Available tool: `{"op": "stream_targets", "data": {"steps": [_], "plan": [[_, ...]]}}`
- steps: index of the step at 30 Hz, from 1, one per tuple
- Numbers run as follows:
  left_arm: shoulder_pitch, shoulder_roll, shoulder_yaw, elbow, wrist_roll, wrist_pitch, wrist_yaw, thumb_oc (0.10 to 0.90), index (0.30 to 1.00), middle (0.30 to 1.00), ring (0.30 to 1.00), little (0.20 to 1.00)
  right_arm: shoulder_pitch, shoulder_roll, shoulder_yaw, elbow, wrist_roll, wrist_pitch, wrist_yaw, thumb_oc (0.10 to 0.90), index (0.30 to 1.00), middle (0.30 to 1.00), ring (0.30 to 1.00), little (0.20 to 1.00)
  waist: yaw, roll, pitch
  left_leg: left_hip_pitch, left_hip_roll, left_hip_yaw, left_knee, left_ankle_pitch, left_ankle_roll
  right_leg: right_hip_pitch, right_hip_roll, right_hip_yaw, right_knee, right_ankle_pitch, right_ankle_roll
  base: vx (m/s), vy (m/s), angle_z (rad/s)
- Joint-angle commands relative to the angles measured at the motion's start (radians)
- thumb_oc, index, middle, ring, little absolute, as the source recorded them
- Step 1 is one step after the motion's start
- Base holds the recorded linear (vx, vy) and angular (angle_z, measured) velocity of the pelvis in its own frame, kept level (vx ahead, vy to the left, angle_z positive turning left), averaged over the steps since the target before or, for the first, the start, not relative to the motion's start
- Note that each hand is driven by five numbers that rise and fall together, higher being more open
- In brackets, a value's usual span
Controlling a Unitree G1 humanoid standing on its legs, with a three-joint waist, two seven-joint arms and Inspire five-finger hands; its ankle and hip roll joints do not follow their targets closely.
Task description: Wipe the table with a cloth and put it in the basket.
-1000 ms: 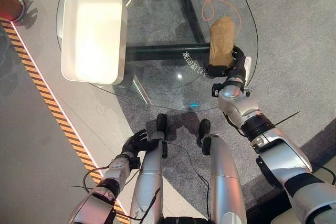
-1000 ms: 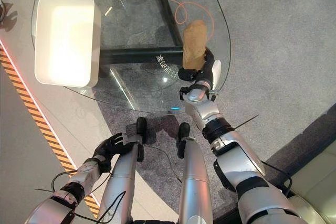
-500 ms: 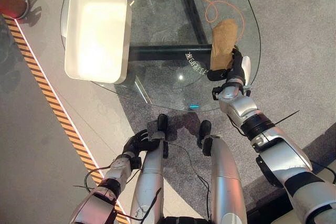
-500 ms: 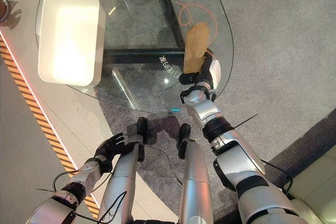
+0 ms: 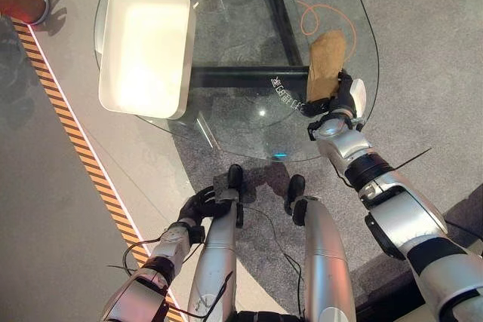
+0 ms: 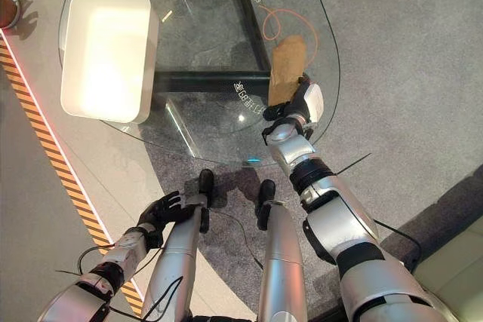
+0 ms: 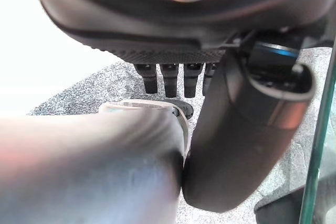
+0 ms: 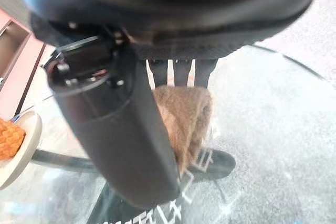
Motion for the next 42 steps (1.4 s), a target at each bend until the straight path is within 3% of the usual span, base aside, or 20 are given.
{"op": "stream_targets", "data": {"steps": [1,23,42], "plan": [[0.034,-0.035,-0.055,0.026,-0.005,0.005,-0.004,0.800,0.900,0.900,0.900,0.900,-0.034,0.050,0.033,0.044,0.053,0.002,0.052,0.100,0.300,0.300,0.300,0.200,0.034,0.052,-0.018,-0.004,-0.070,0.090,0.110,-0.134,0.094,0.006,-0.003,-0.011,-0.060,0.032,0.022,0.00,-0.006,0.04],[0.027,-0.029,-0.064,0.013,-0.007,0.021,-0.005,0.800,0.900,0.900,0.900,0.900,-0.050,0.043,0.033,0.088,0.054,-0.016,0.068,0.100,0.300,0.300,0.300,0.200,0.037,0.059,-0.018,-0.007,-0.071,0.089,0.102,-0.128,0.094,-0.001,0.000,-0.013,-0.060,0.036,0.024,0.00,-0.001,0.01],[0.030,-0.028,-0.060,-0.017,-0.005,0.017,0.021,0.800,0.900,0.900,0.900,0.900,-0.059,0.032,0.109,-0.063,-0.173,-0.087,0.147,0.100,0.300,0.300,0.300,0.200,0.034,0.057,-0.018,-0.007,-0.069,0.087,0.080,-0.115,0.089,-0.004,0.001,-0.014,-0.079,0.046,0.031,0.00,0.000,0.00]]}}
